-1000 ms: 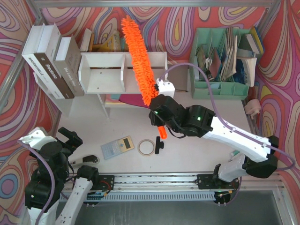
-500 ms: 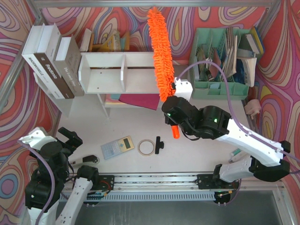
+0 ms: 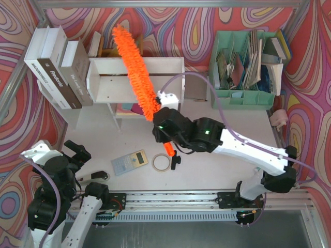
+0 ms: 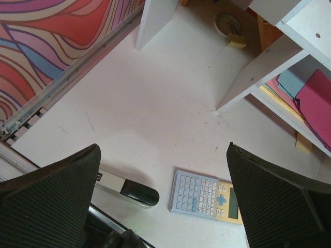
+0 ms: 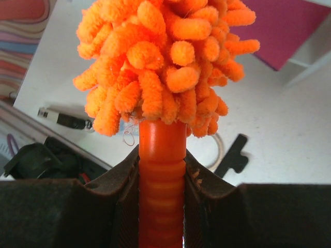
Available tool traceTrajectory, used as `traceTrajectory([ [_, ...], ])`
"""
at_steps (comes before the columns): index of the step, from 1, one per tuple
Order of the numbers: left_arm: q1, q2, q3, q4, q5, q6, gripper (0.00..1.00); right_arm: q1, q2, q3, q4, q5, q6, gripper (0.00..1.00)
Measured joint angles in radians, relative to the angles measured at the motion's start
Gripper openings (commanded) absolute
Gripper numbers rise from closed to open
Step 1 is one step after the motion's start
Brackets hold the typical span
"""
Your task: Dust the bookshelf with a duster
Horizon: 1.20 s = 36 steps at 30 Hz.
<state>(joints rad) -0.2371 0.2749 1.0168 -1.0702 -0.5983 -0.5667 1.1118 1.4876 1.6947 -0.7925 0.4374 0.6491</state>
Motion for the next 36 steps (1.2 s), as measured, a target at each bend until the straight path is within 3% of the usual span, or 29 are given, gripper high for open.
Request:
traceTrajectory([
  [21, 0.001, 0.000, 0.000, 0.000, 0.000, 0.000, 0.99, 0.116, 0.243, 0.162, 0.101, -0.134, -0.020, 0.00],
  [36, 0.002, 0.000, 0.000, 0.000, 0.000, 0.000, 0.98, 0.127, -0.023, -0.050, 0.104, -0.023, -0.011, 0.00],
])
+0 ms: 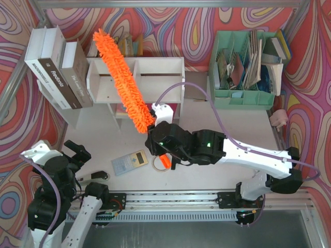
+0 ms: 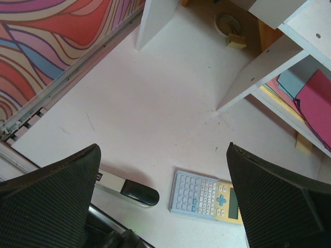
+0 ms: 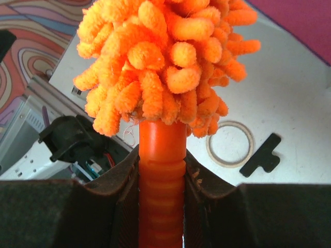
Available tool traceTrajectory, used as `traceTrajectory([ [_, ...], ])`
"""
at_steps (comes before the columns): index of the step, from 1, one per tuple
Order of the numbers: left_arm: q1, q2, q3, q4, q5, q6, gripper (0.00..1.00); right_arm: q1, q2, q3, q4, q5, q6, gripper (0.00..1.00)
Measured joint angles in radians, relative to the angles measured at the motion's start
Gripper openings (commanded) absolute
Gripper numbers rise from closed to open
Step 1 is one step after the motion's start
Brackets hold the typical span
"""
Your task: Dust the bookshelf with a duster
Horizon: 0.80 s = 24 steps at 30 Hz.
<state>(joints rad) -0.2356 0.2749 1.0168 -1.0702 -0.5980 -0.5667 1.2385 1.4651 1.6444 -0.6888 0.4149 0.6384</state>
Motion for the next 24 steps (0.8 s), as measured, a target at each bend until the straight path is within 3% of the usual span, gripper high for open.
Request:
traceTrajectory([
  [9, 0.000, 0.000, 0.000, 0.000, 0.000, 0.001, 0.98, 0.100, 0.008, -0.113, 0.009, -0.022, 0.098, 0.00],
  [18, 0.000, 0.000, -0.002, 0.001, 0.007, 0.003, 0.98, 0.106, 0.008, -0.269, 0.047, -0.049, 0.206, 0.00],
  [24, 0.000, 0.000, -0.003, 0.003, 0.009, 0.003, 0.98, 0.140, 0.018, -0.264, 0.050, -0.040, 0.222, 0.00],
])
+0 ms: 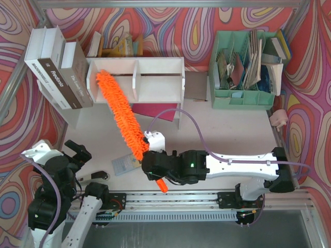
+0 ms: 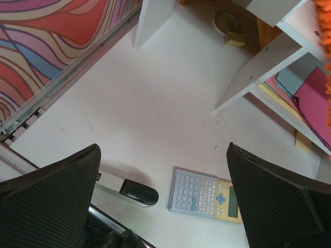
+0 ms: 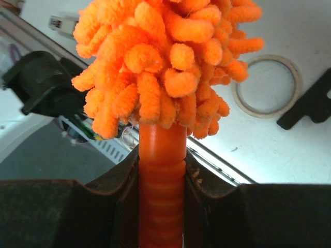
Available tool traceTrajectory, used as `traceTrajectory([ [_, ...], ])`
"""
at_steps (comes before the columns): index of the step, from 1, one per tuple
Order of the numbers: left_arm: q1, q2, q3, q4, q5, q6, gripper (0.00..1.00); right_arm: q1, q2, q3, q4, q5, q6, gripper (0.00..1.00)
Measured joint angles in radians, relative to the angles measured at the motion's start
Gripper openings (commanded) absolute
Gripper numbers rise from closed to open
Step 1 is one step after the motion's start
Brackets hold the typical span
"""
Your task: Dust the bookshelf with a duster
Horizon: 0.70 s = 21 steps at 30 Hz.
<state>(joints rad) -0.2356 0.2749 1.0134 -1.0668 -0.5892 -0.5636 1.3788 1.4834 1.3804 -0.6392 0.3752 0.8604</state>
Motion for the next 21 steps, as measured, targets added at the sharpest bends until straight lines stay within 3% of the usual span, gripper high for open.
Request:
traceTrajectory([
  [12, 0.000, 0.000, -0.001, 0.000, 0.002, 0.000, 0.98, 0.019, 0.030, 0.226, 0.008, 0.147, -0.082, 0.00],
  [21, 0.000, 0.000, -0.001, 0.000, 0.002, 0.000, 0.98, 0.010, 0.031, 0.180, -0.024, 0.159, -0.063, 0.00],
])
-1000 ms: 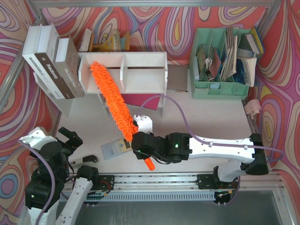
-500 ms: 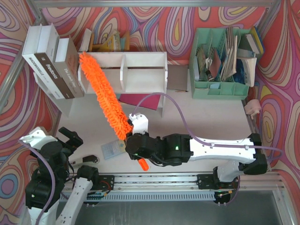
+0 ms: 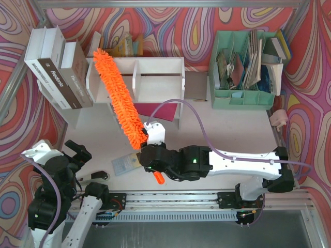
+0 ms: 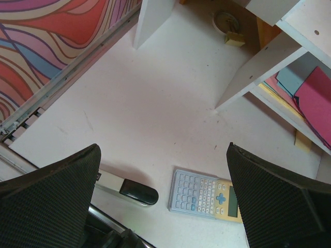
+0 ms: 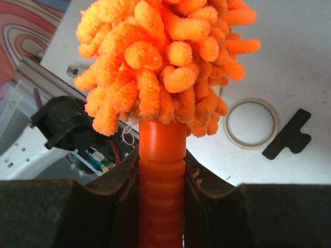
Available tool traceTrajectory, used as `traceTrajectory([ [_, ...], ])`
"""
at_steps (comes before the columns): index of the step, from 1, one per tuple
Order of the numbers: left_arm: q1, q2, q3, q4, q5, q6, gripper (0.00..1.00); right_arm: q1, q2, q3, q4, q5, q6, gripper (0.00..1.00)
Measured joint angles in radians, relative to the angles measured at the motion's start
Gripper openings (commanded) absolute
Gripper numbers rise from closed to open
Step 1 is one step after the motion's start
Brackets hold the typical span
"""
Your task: Dust the bookshelf with a duster
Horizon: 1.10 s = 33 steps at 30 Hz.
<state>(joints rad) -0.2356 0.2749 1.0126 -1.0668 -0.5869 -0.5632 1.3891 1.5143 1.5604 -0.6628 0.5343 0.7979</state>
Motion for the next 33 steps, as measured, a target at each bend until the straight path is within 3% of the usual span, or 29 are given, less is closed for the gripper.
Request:
traceTrajectory([
  [13, 0.000, 0.000, 0.000, 0.000, 0.003, 0.003, 0.98, 0.000, 0.111, -0.013, 0.045, -0.079, -0.015, 0.00],
  [33, 0.000, 0.000, 0.000, 0.000, 0.004, 0.003, 0.98, 0.049, 0.050, -0.110, 0.032, -0.127, -0.001, 0.00],
])
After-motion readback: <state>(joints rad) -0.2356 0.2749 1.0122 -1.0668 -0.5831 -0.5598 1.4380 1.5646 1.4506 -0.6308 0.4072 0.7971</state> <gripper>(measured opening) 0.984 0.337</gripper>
